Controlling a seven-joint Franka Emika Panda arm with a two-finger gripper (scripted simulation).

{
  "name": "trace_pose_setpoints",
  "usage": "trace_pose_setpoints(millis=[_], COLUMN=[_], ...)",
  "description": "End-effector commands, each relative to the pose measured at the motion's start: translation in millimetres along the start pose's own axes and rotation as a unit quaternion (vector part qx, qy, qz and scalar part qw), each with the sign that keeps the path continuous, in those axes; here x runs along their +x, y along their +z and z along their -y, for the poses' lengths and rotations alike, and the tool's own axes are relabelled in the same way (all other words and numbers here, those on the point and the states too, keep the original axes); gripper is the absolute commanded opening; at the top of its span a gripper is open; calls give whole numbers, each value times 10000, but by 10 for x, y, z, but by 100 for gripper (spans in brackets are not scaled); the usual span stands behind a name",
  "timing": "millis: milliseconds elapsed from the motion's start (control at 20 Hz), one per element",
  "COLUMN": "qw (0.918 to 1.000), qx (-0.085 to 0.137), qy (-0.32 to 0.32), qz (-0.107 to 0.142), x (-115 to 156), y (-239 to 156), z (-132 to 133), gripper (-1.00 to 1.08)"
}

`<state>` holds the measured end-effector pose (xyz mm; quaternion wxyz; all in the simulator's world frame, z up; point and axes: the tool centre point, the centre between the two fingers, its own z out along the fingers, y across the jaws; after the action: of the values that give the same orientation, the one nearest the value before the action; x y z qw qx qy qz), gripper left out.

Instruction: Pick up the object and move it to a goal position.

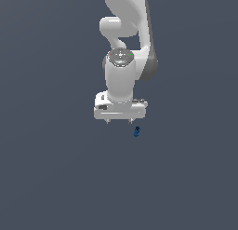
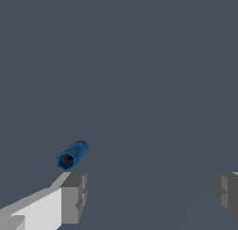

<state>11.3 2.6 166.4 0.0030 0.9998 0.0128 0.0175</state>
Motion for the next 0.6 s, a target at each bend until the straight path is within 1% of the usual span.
trace_pose_setpoints(millis=[0,150,400,550], qw=[10000,10000,9999,9999], qx=[0,19,104,118], qy=[0,-6,20,59], qz=[0,-16,-87,-99], x=[0,15,81,92], y=[0,5,18,13], z=[0,34,169,182], gripper=[100,100,100,100])
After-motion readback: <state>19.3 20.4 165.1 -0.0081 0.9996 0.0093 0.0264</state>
